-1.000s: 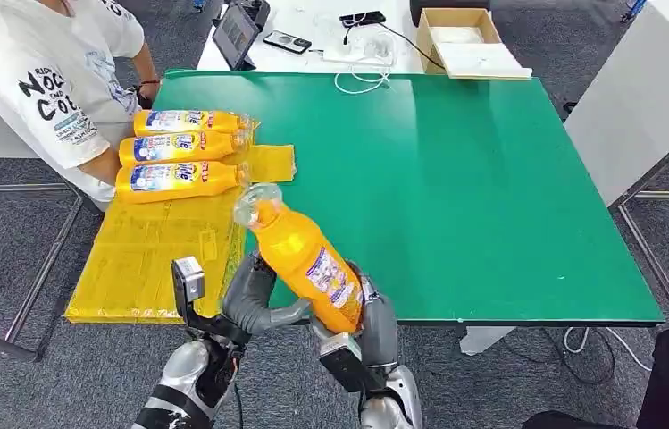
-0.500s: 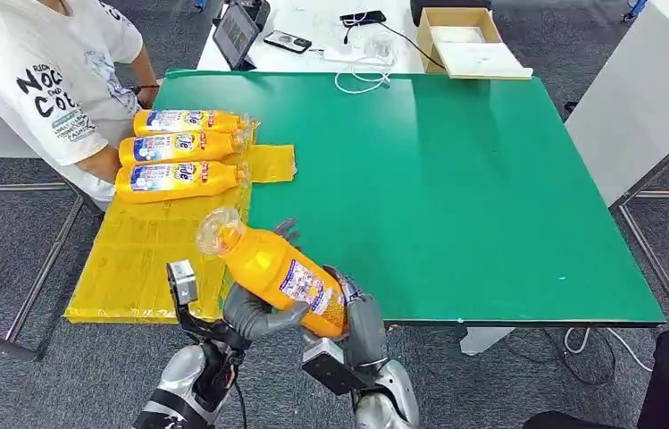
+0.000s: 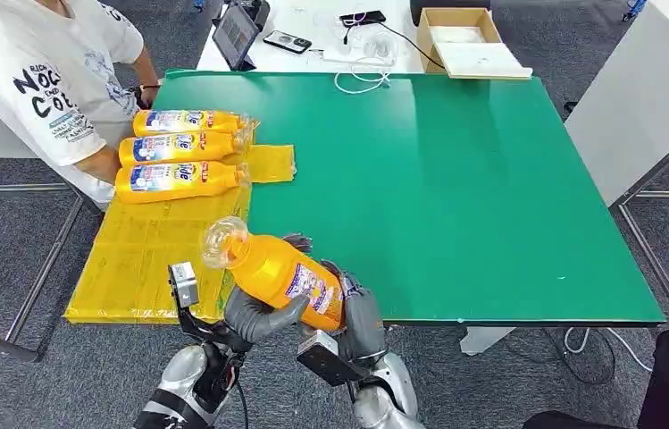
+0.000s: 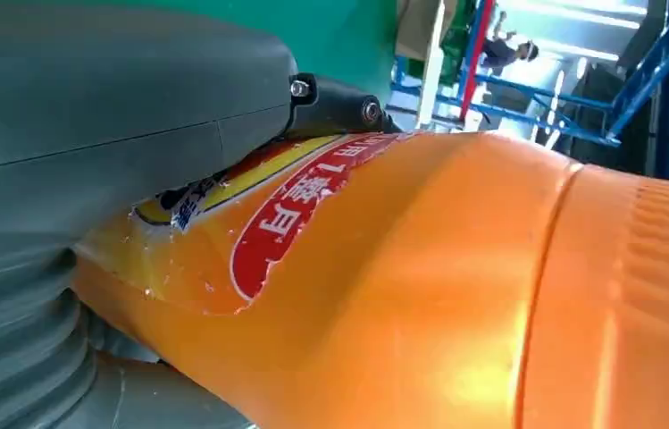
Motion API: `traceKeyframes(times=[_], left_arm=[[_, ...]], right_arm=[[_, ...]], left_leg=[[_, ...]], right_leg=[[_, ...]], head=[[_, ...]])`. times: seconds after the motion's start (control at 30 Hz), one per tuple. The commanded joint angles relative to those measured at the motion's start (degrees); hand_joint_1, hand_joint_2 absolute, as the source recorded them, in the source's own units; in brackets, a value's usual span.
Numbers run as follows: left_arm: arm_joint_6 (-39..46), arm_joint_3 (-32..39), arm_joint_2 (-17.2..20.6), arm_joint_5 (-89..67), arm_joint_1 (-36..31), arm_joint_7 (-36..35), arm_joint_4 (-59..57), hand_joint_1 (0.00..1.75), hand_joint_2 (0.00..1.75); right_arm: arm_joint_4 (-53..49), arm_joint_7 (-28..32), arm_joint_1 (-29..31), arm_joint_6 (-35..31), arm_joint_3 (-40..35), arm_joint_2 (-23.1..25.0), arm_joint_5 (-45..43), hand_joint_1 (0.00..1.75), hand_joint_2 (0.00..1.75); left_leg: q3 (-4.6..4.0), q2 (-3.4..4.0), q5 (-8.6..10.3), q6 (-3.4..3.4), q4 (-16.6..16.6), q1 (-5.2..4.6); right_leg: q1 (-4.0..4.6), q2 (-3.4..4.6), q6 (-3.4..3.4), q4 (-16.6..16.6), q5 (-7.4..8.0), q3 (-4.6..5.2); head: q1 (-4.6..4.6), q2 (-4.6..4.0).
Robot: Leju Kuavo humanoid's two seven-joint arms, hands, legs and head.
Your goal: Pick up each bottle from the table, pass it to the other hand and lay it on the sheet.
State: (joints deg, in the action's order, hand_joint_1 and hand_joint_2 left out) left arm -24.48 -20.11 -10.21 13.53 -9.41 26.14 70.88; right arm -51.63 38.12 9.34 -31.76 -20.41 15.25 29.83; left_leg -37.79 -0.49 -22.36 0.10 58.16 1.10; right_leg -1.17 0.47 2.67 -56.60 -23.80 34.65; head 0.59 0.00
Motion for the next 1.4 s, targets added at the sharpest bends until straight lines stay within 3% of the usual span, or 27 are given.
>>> traceKeyframes(times=[0.03,0.07,0.1,0.13,0.17,0.2,0.33,0.4,0.53,0.77,0.9,1.07,1.17,1.2,1.27,1.4], left_arm=[[2.0,-1.9,1.2,-2.3,-2.2,0.1,-2.3,1.75,1.75],[2.4,-1.6,1.0,-2.4,-2.2,0.1,-2.4,1.75,1.75],[2.5,-1.5,1.0,-2.4,-2.3,0.1,-2.6,1.75,1.75],[2.5,-1.5,1.0,-2.4,-2.3,0.1,-2.6,1.75,1.75],[2.5,-1.5,1.0,-2.4,-2.3,0.1,-2.6,1.75,1.75],[2.8,-1.1,0.9,-2.5,-2.3,0.1,-2.6,1.75,1.75],[4.8,0.3,0.6,-3.4,-2.4,0.0,-2.4,1.75,1.75],[12.6,1.9,0.6,-9.3,-3.4,1.7,-1.9,1.75,1.75],[18.3,5.7,0.1,-13.8,-6.5,2.0,-2.8,1.75,1.75],[18.3,5.6,-0.1,-14.0,-6.3,2.0,-3.0,1.75,1.75],[31.1,12.0,-0.4,-19.1,-11.3,4.5,-6.0,1.75,1.75],[45.4,19.3,1.6,-27.8,-19.3,7.4,-15.4,1.75,1.75],[53.4,20.1,3.4,-36.3,-23.3,7.4,-23.0,1.75,1.75],[59.3,18.7,5.2,-44.3,-25.6,4.5,-28.8,1.75,1.75],[59.3,19.3,5.7,-44.1,-26.5,5.3,-31.0,1.75,1.75],[63.9,18.6,7.7,-53.6,-29.3,0.1,-40.6,1.75,1.75]], right_arm=[[5.7,-0.9,2.5,1.1,-1.0,-0.4,0.5,1.75,1.75],[5.7,-1.1,2.6,2.6,-1.4,-0.5,0.2,1.61,1.75],[5.5,-1.2,2.5,3.3,-1.7,-0.7,0.2,1.13,1.75],[5.5,-1.2,2.5,3.3,-1.7,-0.7,0.2,1.13,1.75],[5.5,-1.2,2.5,3.3,-1.7,-0.7,0.2,0.00,1.75],[4.3,-1.4,2.1,4.1,-1.9,-0.7,0.0,0.00,0.00],[0.5,-2.1,1.1,6.8,-2.6,-1.5,-0.4,0.00,0.00],[-5.5,-1.0,-0.4,9.2,-2.8,-2.4,-2.6,0.00,0.00],[-17.0,-2.6,-2.9,14.4,-3.1,-4.4,-5.5,0.00,0.00],[-16.8,-2.7,-3.2,14.6,-3.1,-4.4,-5.6,0.00,0.00],[-25.0,-0.4,-3.7,17.9,-3.3,-5.5,-9.6,0.00,0.00],[-35.6,1.4,-5.7,9.5,-0.1,-3.6,-14.2,0.00,0.00],[-36.6,1.8,-5.6,7.0,1.3,-3.4,-17.3,0.00,0.00],[-37.3,1.9,-5.3,5.4,2.0,-3.2,-19.2,0.00,0.00],[-37.1,1.9,-5.0,5.3,1.9,-3.6,-19.7,0.00,0.00],[-38.3,1.9,-4.8,2.6,2.5,-3.5,-21.9,0.00,0.00]], left_leg=[[0.31,0.01,-0.09,0.05,0.0,-0.01],[0.21,0.01,-0.06,0.04,0.0,0.00],[0.29,0.04,-0.10,0.05,0.0,0.00],[0.15,0.01,-0.04,0.03,0.0,0.00],[0.33,0.03,-0.11,0.06,0.0,0.01],[0.27,0.01,-0.07,0.05,0.0,0.00],[0.31,0.04,-0.11,0.05,0.0,0.00],[0.30,0.00,-0.11,0.05,0.0,-0.01],[-0.02,-0.11,0.00,0.03,0.0,0.00],[0.17,-0.06,-0.02,0.04,0.0,-0.02],[0.27,0.02,-0.11,0.05,0.0,0.01],[0.04,0.03,0.00,0.00,0.0,0.02],[0.13,-0.06,0.03,-0.01,0.0,0.04],[0.27,-0.07,-0.01,0.00,0.0,0.06],[0.28,-0.02,0.02,0.00,0.0,0.04],[0.25,0.01,0.01,-0.02,0.0,0.05]], right_leg=[[0.03,-0.06,-0.12,0.1,-0.10,-0.31],[0.02,-0.05,-0.09,0.1,-0.05,-0.21],[0.03,-0.04,-0.12,0.0,-0.09,-0.29],[0.02,-0.04,-0.08,0.0,-0.04,-0.16],[0.05,-0.06,-0.13,0.1,-0.10,-0.34],[0.03,-0.06,-0.12,0.1,-0.07,-0.28],[0.04,-0.04,-0.14,0.0,-0.10,-0.31],[0.03,-0.09,-0.15,0.0,-0.12,-0.32],[0.02,-0.15,-0.07,0.0,-0.04,-0.02],[0.01,-0.14,-0.09,0.0,-0.04,-0.17],[0.04,-0.09,-0.15,0.0,-0.10,-0.26],[0.05,-0.06,-0.16,-0.1,-0.02,0.01],[0.06,-0.16,-0.15,0.0,-0.04,-0.10],[0.08,-0.20,-0.19,0.0,-0.09,-0.25],[0.06,-0.12,-0.15,0.0,-0.06,-0.26],[0.06,-0.07,-0.15,0.0,-0.06,-0.25]], head=[[-0.02,0.00],[-0.02,0.00],[-0.04,0.00],[-0.02,0.00],[-0.02,0.00],[-0.02,0.00],[-0.02,0.00],[-0.02,0.00],[-0.02,0.00],[0.00,0.00],[-0.02,0.00],[-0.04,0.00],[-0.02,0.00],[-0.02,0.00],[-0.02,0.00],[-0.02,0.00]])
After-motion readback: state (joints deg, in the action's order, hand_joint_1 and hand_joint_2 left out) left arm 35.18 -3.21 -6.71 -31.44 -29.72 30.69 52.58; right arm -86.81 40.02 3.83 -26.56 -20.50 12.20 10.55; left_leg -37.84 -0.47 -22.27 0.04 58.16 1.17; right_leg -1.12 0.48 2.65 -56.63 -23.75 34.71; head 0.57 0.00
